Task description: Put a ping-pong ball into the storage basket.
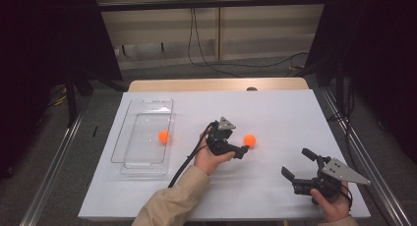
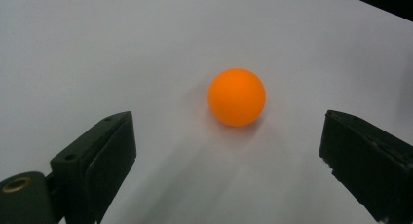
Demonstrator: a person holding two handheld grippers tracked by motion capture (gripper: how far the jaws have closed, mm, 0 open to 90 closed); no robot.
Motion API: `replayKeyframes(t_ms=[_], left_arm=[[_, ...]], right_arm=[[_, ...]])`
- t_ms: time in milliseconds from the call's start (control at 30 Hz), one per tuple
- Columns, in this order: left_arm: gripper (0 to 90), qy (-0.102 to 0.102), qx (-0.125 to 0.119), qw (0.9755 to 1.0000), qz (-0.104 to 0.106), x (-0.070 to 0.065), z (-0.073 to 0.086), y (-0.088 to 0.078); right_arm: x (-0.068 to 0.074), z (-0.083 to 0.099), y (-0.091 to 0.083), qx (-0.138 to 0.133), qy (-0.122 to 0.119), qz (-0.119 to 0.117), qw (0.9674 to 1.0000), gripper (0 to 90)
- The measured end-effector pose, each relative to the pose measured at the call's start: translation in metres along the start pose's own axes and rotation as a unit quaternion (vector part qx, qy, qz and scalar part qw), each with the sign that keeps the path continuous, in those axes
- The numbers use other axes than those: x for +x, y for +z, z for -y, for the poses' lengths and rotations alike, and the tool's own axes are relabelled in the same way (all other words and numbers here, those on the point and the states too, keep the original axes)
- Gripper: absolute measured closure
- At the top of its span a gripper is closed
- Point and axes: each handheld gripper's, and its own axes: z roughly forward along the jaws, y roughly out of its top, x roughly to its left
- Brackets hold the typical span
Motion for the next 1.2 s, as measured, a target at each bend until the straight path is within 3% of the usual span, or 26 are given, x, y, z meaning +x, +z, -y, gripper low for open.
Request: replayKeyframes(t_ms=[333, 1200], left_arm=[[6.4, 0.009, -0.002, 1.0, 0.002, -0.001, 0.0, 0.005], [6.4, 0.01, -0.008, 0.9999, 0.006, -0.006, -0.003, 0.022]], right_arm=[[0.0, 0.0, 0.0, 0.001, 0.0, 0.0, 1.0, 1.8], [0.0, 0.0, -0.001, 0.0, 0.002, 0.001, 1.0, 1.8]])
